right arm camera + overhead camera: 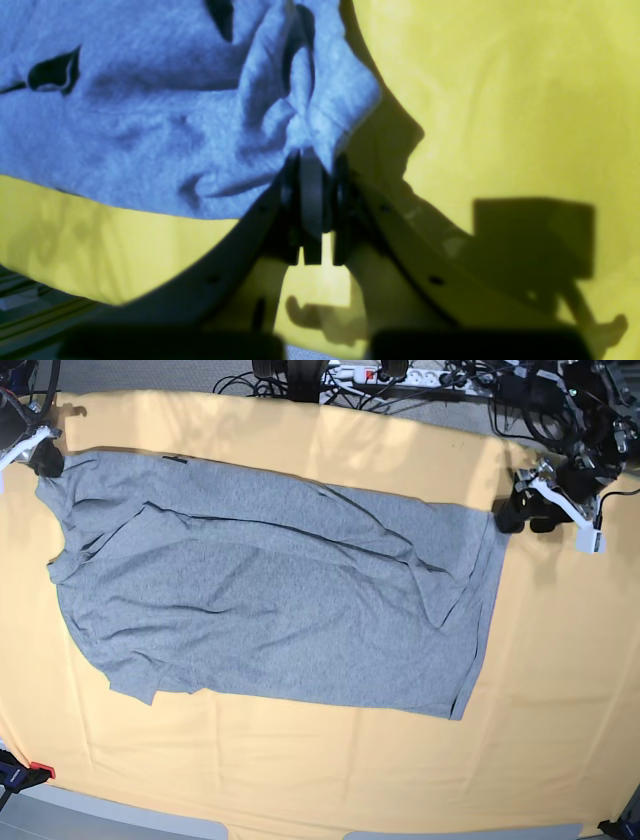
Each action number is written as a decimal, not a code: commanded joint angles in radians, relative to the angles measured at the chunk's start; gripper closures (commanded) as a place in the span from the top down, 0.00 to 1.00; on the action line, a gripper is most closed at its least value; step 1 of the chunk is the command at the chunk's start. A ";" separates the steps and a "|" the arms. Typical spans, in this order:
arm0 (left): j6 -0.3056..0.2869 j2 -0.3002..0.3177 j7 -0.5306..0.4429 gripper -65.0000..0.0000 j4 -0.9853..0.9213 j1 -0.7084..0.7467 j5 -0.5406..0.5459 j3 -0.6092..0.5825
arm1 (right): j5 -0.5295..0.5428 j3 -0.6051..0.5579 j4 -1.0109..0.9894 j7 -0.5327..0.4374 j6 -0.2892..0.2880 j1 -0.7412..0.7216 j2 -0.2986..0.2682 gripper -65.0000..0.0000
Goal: Layout the t-shirt on the table in an organized manner, then fold the t-shirt properly
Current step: 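Pull the grasped side edges apart with both grippers to flatten, then release the shirt and move both grippers to its hem corners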
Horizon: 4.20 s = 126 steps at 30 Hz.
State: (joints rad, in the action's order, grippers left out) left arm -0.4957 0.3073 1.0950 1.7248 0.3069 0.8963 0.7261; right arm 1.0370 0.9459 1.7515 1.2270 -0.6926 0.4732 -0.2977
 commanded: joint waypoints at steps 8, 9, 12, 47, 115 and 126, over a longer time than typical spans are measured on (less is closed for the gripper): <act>0.094 -0.032 -0.076 0.69 0.009 -0.023 -0.060 -0.007 | 0.044 0.008 0.013 -0.018 -0.006 0.003 -0.021 0.00; 0.094 -0.033 -0.076 0.69 0.006 -0.026 -0.062 -0.023 | 0.050 0.008 0.013 -0.018 -0.006 0.003 -0.021 0.00; 0.093 -0.033 -0.079 0.69 0.005 -0.029 -0.062 -0.089 | 0.063 0.008 0.013 -0.016 -0.006 0.003 -0.021 0.00; -0.153 0.216 0.176 0.00 0.006 -0.039 0.279 -0.127 | 0.195 0.008 0.014 0.159 -0.006 0.019 -0.110 0.00; -0.202 0.557 0.301 0.19 0.006 0.164 0.587 -0.127 | 0.381 0.009 0.027 0.169 -0.006 0.311 -0.106 0.09; -0.202 0.565 0.301 0.76 0.007 0.135 0.587 -0.093 | 0.446 0.120 0.140 0.169 -0.006 0.311 -0.141 0.46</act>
State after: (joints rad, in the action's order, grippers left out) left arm -0.6933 0.8452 1.4109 1.7214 0.4503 1.4662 0.6132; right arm 1.4631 1.0546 1.8805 1.4078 -0.6930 0.7750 -0.4202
